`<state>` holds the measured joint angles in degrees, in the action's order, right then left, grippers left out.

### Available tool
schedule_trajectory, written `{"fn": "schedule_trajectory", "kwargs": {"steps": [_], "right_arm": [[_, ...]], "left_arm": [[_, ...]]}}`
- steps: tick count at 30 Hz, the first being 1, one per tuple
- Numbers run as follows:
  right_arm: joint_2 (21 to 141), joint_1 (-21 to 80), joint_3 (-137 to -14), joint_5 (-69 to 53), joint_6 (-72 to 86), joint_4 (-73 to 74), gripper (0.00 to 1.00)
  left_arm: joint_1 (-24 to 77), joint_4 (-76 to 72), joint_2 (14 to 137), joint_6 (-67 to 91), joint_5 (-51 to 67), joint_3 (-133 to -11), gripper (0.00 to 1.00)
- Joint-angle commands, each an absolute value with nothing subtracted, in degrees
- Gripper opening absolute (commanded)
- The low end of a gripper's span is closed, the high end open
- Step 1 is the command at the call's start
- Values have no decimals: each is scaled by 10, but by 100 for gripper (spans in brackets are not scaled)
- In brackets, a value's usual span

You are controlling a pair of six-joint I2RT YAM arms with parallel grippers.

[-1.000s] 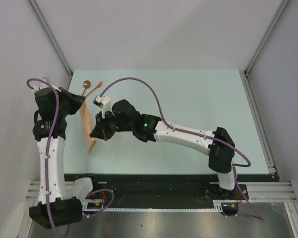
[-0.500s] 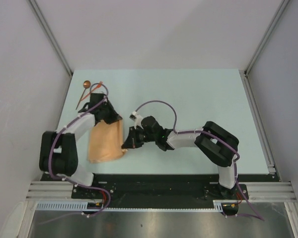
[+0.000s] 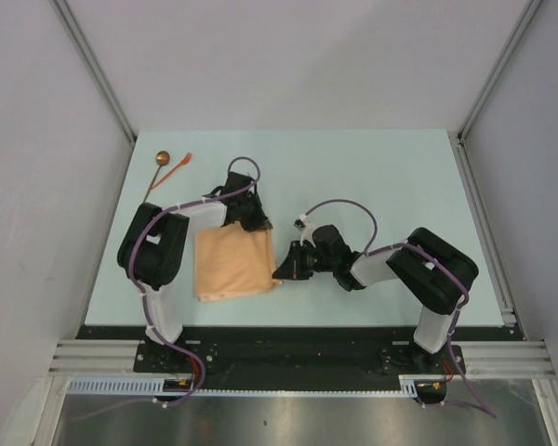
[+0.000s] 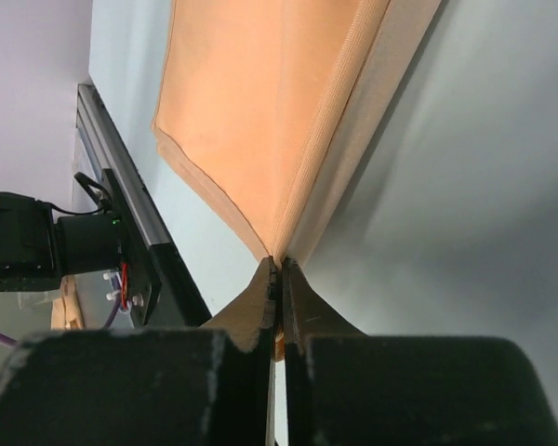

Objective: Fold the napkin into a case and place the utensils inside
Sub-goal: Turn over the upper triangle folded napkin at the center of the board.

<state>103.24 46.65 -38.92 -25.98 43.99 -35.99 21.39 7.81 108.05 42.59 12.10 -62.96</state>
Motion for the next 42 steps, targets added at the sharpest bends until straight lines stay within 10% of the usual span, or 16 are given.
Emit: {"fn": "schedule_trajectory", "kwargs": {"steps": [1,9,19,30,42], "right_arm": [[996,478,-353,-356,421,-328,0],[984,464,-326,-341,410,-301,0],[952,455,-302,-301,394,-252,14],[888,412,-303,-281,398,-180,61],[904,257,-399,-324,359,-105,62]], "left_arm": [[230,-6,1109,413,29,-731,0],[257,55,1155,376,7,-803,4],[269,91,1113,328,39,-845,76],[274,204,1044,289,36,-846,74],[374,208,977,296,2,-713,65]]}}
